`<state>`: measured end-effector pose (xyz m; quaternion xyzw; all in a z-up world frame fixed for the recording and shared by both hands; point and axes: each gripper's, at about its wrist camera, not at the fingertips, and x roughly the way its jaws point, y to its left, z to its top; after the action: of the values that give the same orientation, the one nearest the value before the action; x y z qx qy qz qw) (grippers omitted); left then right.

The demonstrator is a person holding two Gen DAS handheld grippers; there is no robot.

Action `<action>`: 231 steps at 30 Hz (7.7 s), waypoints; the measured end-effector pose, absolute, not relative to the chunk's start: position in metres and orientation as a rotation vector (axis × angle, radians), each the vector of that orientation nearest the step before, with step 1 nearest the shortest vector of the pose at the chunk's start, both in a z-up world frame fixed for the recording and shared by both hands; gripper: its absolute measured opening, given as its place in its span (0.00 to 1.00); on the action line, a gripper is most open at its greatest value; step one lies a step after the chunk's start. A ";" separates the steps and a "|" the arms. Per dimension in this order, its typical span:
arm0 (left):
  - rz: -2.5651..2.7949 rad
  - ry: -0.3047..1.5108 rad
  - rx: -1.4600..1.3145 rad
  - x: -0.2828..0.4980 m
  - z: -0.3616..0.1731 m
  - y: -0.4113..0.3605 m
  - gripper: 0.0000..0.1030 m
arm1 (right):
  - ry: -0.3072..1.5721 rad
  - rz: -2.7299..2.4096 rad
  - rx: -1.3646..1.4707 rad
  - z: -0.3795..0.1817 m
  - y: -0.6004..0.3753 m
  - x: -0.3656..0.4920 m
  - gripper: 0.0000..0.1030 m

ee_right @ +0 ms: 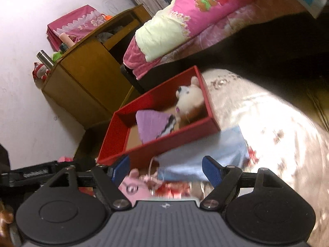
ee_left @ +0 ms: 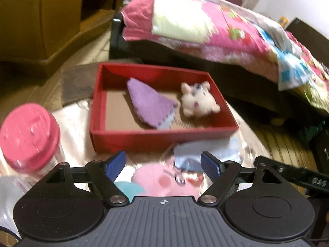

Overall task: Organize soft objects
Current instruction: 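Grasp the pink pig plush with glasses with the left tool, then grasp the light green towel with the right tool while the left tool holds the pig, then carry the pig plush and green towel over the red box with both tools, then open both tools to drop the pig and towel into the red box, then grasp the striped knit item with the left tool while the right tool moves toward the white sponge block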

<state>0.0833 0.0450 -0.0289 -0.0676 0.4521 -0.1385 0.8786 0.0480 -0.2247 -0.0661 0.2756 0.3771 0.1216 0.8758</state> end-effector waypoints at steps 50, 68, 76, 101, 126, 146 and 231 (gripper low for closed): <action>-0.377 1.086 -0.089 0.076 -0.048 0.021 0.75 | 0.920 0.279 0.380 -0.081 -0.229 0.003 0.53; -0.495 0.993 -0.336 0.067 -0.010 0.036 0.75 | 0.980 0.347 0.128 -0.111 -0.178 0.001 0.15; -0.495 1.017 -0.325 0.069 -0.017 0.032 0.75 | 1.008 0.319 0.102 -0.121 -0.182 0.007 0.00; -0.495 0.939 -0.415 0.069 0.001 0.048 0.75 | 0.704 0.505 0.906 -0.039 -0.255 -0.002 0.00; -0.385 0.712 -0.466 0.078 0.049 0.059 0.75 | 0.375 0.512 0.891 0.031 -0.252 0.031 0.00; -0.286 0.659 -0.428 0.128 0.054 0.047 0.75 | 0.269 0.493 0.754 0.048 -0.239 0.079 0.00; -0.136 0.804 -0.012 0.104 -0.003 0.008 0.91 | 0.635 0.312 0.485 -0.034 -0.220 0.065 0.07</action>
<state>0.1039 0.0080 -0.0031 -0.0057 0.3909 -0.0662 0.9181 0.0648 -0.2197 -0.0341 0.2349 0.3077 0.1512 0.9095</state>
